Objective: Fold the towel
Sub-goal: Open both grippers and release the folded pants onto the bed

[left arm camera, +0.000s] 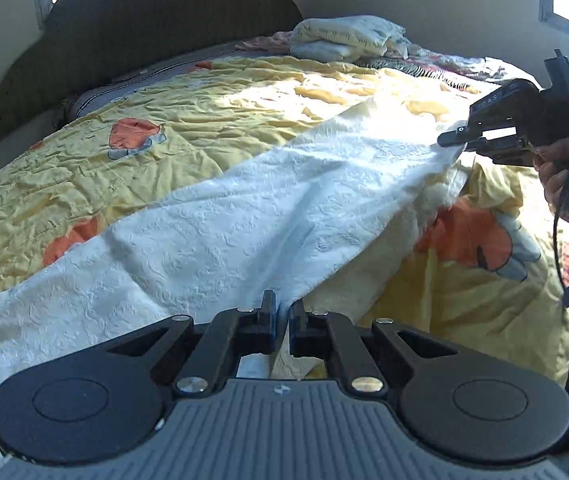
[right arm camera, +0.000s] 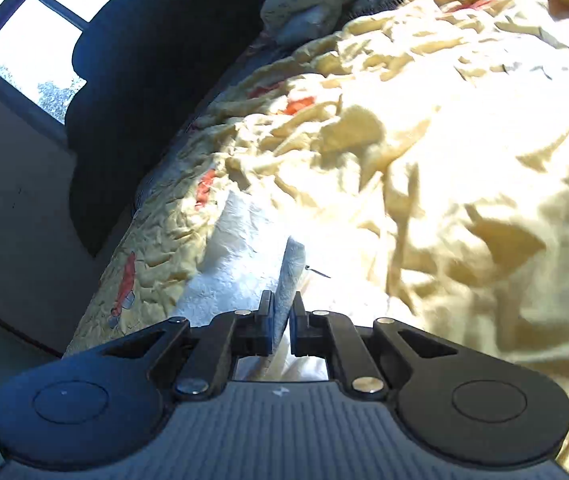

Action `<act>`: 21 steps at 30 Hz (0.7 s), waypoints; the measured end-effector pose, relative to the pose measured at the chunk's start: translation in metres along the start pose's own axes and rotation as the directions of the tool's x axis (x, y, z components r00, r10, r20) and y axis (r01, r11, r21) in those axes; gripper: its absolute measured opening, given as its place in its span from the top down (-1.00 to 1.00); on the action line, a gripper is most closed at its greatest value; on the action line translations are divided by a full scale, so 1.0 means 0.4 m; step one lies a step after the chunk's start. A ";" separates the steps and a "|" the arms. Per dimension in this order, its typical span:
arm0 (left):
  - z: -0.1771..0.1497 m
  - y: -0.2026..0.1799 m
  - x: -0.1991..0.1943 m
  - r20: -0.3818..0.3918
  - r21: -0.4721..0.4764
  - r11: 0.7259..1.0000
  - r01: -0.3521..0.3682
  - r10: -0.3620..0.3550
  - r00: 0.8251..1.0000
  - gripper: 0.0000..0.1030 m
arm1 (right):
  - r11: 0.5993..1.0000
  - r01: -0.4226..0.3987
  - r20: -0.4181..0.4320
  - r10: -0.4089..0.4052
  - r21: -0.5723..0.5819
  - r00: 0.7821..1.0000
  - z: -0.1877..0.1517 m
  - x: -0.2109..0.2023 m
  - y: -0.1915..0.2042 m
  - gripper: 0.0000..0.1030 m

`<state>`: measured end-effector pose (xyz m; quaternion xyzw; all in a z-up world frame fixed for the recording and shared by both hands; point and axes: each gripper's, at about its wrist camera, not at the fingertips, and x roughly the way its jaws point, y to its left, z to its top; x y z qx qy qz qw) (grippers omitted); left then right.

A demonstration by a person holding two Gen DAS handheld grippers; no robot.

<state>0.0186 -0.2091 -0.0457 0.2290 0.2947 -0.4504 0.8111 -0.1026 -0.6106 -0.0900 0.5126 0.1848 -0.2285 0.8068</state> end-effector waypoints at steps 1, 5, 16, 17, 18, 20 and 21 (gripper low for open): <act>-0.005 -0.004 0.000 -0.004 0.001 1.000 0.003 -0.003 1.000 0.86 | 1.000 -0.005 0.006 0.005 0.002 1.000 -0.004 -0.006 -0.004 0.86; -0.006 -0.004 -0.036 0.027 0.021 1.000 0.000 0.000 1.000 0.85 | 0.997 -0.013 0.044 0.017 -0.076 0.999 0.005 -0.054 0.040 0.86; -0.028 -0.002 -0.009 -0.044 0.031 0.999 0.043 -0.041 0.998 0.36 | 0.978 0.131 0.078 -0.120 -0.162 0.990 -0.033 -0.060 0.011 0.62; -0.025 0.006 -0.021 -0.046 0.021 0.999 0.047 -0.046 0.998 0.07 | 0.971 0.176 0.134 -0.155 -0.165 0.979 -0.032 -0.082 0.020 0.52; -0.023 0.018 -0.039 -0.037 0.007 0.998 0.056 -0.056 0.998 -0.16 | 0.958 0.234 0.208 -0.198 -0.168 0.958 -0.036 -0.106 0.035 0.40; -0.017 0.051 -0.076 0.000 -0.054 0.994 0.094 -0.094 0.996 -0.32 | 0.920 0.277 0.307 -0.188 -0.278 0.933 -0.061 -0.138 0.097 0.35; -0.010 0.074 -0.094 0.015 -0.107 0.987 0.121 -0.120 0.993 -0.32 | 0.901 0.229 0.290 -0.122 -0.369 0.949 -0.082 -0.137 0.133 0.35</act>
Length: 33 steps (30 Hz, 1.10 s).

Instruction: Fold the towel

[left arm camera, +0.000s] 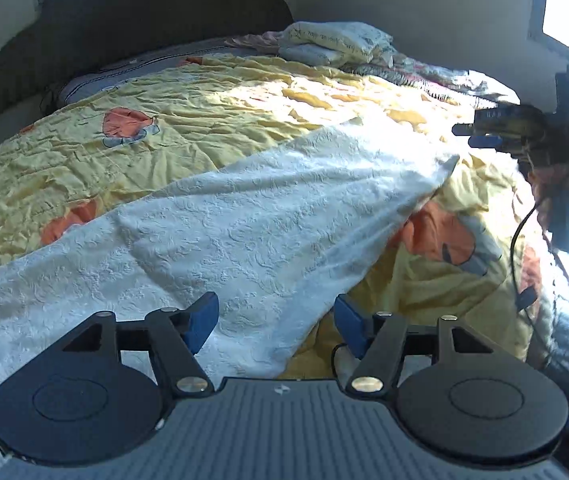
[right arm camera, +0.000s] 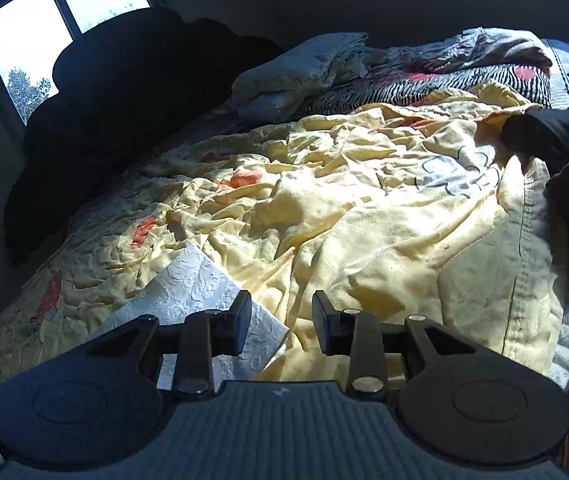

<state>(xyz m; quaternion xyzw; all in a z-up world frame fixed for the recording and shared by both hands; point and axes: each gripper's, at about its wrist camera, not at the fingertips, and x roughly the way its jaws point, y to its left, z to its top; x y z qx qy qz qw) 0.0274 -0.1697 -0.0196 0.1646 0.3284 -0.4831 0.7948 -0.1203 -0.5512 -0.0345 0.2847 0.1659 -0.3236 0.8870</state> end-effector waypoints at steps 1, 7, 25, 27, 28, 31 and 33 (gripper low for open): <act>0.008 0.022 -0.014 0.014 -0.056 0.998 0.023 -0.022 1.000 -0.32 | 0.996 -0.071 -0.017 0.070 -0.061 0.997 -0.007 -0.002 0.037 0.35; 0.033 0.148 0.035 -0.036 -0.244 0.950 -0.192 0.189 0.981 -0.49 | 0.875 -0.331 -0.340 0.209 -0.354 0.917 -0.125 0.114 0.233 0.06; 0.072 0.137 0.107 -0.017 -0.285 0.871 -0.400 0.413 0.911 -0.55 | 0.877 -0.049 -0.085 0.010 -0.478 0.996 -0.081 0.129 0.259 -0.88; 0.072 0.114 0.103 0.002 -0.285 0.872 -0.398 0.415 0.910 -0.55 | 0.832 -0.123 -0.123 0.066 -0.541 0.990 -0.127 0.136 0.313 -0.97; 0.071 0.101 0.102 0.003 -0.275 0.876 -0.396 0.413 0.911 -0.55 | 0.817 -0.135 -0.139 0.068 -0.561 0.988 -0.146 0.146 0.327 -0.97; 0.064 0.074 0.101 0.003 -0.232 0.891 -0.391 0.402 0.915 -0.55 | 0.808 -0.105 -0.142 0.027 -0.579 0.990 -0.195 0.191 0.347 -1.00; 0.057 0.066 0.107 -0.007 -0.210 0.895 -0.393 0.401 0.916 -0.57 | 0.836 -0.113 -0.162 0.029 -0.537 0.986 -0.189 0.191 0.335 -1.00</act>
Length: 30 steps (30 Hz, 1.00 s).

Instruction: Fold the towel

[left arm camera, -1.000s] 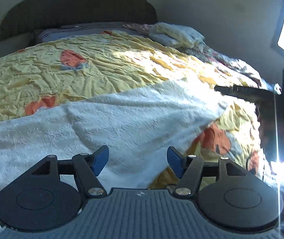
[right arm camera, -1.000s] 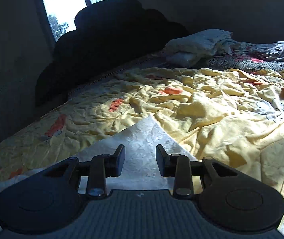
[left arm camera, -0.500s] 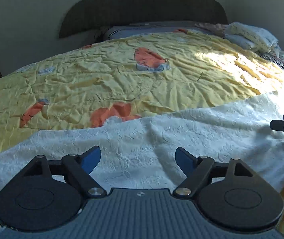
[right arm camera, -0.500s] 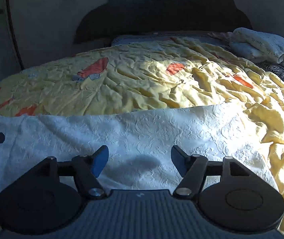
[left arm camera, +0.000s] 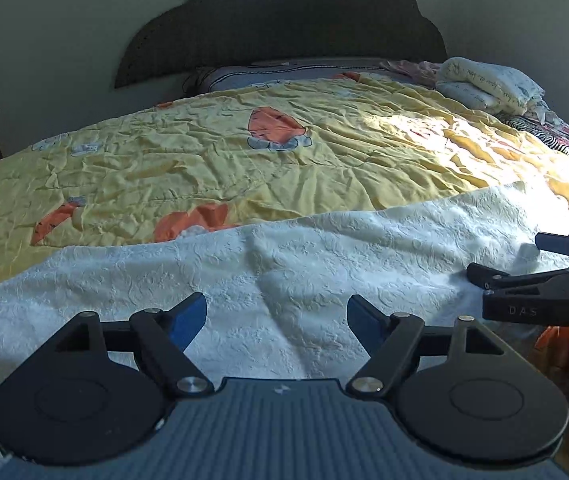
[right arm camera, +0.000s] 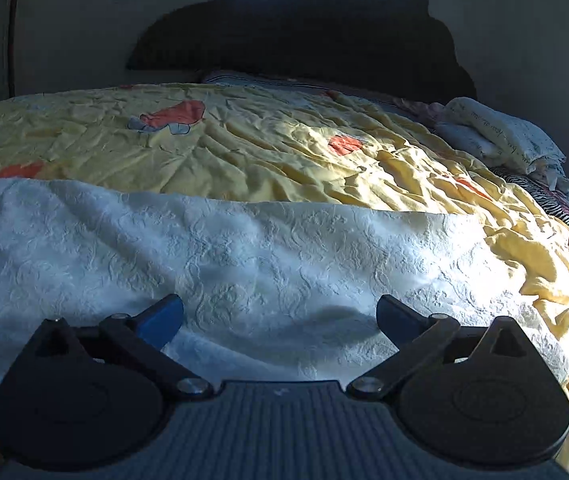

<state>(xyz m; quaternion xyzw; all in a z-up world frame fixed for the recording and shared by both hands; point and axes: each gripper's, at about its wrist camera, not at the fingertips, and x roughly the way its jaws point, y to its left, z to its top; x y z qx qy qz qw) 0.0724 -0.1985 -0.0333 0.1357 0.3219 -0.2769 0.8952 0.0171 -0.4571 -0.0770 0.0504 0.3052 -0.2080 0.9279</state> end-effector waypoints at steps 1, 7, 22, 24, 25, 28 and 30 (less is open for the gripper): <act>-0.001 -0.001 0.003 -0.011 0.009 1.000 0.006 -0.006 1.000 -0.57 | 1.000 -0.013 -0.007 0.013 0.018 1.000 0.000 0.003 -0.008 -1.00; -0.001 0.021 0.005 -0.021 -0.040 0.998 0.040 -0.041 0.999 -0.58 | 0.989 -0.091 -0.020 0.094 0.117 0.995 -0.002 0.010 -0.057 -1.00; 0.006 0.030 -0.024 0.005 -0.018 0.998 0.060 -0.060 0.998 -0.63 | 0.993 -0.072 -0.028 0.075 0.094 0.997 -0.003 0.010 -0.045 -1.00; 0.005 0.039 -0.017 -0.016 -0.035 0.997 0.071 -0.072 0.997 -0.63 | 0.993 -0.072 -0.028 0.075 0.094 0.997 -0.002 0.010 -0.045 -1.00; 0.004 0.042 -0.016 -0.021 -0.041 0.996 0.073 -0.074 0.997 -0.63 | 0.993 -0.072 -0.029 0.075 0.094 0.997 -0.002 0.010 -0.045 -1.00; 0.000 0.046 -0.017 -0.022 -0.042 0.997 0.067 -0.068 0.997 -0.63 | 0.993 -0.072 -0.029 0.075 0.094 0.997 -0.002 0.010 -0.045 -1.00; 0.000 0.045 -0.018 -0.023 -0.038 0.997 0.065 -0.066 0.998 -0.63 | 0.993 -0.072 -0.029 0.075 0.094 0.997 -0.002 0.010 -0.045 -1.00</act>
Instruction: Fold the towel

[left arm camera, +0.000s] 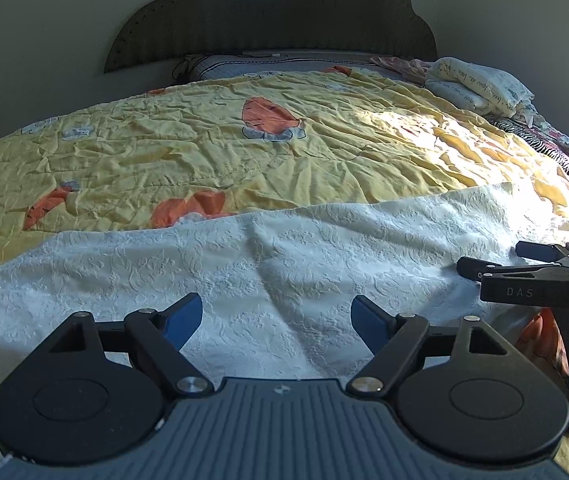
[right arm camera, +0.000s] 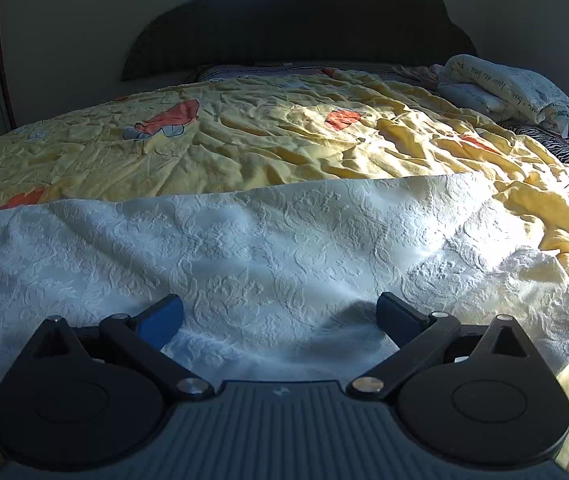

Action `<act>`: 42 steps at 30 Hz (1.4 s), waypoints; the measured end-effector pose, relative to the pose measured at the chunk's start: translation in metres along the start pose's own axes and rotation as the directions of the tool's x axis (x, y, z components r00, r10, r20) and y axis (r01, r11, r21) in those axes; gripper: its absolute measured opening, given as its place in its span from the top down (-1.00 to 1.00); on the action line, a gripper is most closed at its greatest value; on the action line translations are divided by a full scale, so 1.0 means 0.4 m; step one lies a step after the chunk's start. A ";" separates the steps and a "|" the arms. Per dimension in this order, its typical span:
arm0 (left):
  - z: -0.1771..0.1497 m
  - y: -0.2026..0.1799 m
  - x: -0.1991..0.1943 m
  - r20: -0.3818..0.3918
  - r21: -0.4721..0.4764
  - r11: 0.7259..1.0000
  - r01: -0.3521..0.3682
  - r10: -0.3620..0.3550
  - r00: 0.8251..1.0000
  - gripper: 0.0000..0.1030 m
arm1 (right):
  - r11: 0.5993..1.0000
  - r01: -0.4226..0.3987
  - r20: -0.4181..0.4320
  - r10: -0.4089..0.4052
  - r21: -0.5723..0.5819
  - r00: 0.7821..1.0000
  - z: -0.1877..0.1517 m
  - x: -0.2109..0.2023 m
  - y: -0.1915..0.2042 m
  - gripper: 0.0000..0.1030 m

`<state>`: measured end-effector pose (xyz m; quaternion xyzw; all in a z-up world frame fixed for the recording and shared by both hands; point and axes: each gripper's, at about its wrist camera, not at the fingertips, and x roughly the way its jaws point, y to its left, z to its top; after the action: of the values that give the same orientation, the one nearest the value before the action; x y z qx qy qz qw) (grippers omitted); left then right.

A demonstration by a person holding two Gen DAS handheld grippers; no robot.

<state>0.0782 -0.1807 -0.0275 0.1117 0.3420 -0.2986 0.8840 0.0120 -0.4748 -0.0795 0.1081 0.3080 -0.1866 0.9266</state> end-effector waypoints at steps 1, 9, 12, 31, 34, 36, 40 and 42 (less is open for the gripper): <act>0.000 -0.002 -0.001 0.000 0.004 1.000 0.003 -0.003 1.000 -0.63 | 1.000 0.000 0.000 0.000 0.000 1.000 0.000 0.000 0.000 -1.00; -0.003 -0.019 -0.004 0.004 0.026 1.000 0.011 -0.012 1.000 -0.63 | 1.000 0.000 0.000 0.000 0.000 1.000 0.000 0.000 0.000 -1.00; -0.005 -0.020 -0.002 0.000 0.026 1.000 0.008 -0.008 1.000 -0.63 | 1.000 0.000 0.000 0.000 0.000 1.000 0.000 0.001 0.001 -1.00; 0.000 -0.052 -0.029 0.017 0.067 0.995 -0.071 0.070 0.997 -0.66 | 1.000 0.019 0.000 -0.019 0.022 1.000 0.000 0.000 0.003 -1.00; 0.002 -0.061 -0.026 0.009 0.046 0.997 -0.058 0.058 0.998 -0.66 | 1.000 0.018 0.000 -0.018 0.017 1.000 0.000 -0.001 0.005 -1.00; 0.003 -0.072 -0.025 -0.002 0.050 0.998 -0.045 0.045 0.999 -0.66 | 1.000 0.015 -0.020 -0.015 0.009 1.000 0.010 0.002 0.006 -1.00; -0.004 -0.092 -0.033 0.009 0.103 0.993 -0.054 0.053 0.999 -0.67 | 0.992 -0.031 -0.015 0.033 0.120 0.999 0.021 -0.040 -0.037 -1.00; -0.004 -0.092 -0.033 0.017 0.116 0.991 -0.071 0.070 0.997 -0.67 | 0.961 -0.132 0.039 0.126 0.245 0.991 0.002 -0.097 -0.078 -1.00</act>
<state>0.0472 -0.2035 -0.0195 0.1730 0.3142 -0.2874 0.8881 -0.0293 -0.4923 -0.0578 0.2401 0.2639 -0.1638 0.9197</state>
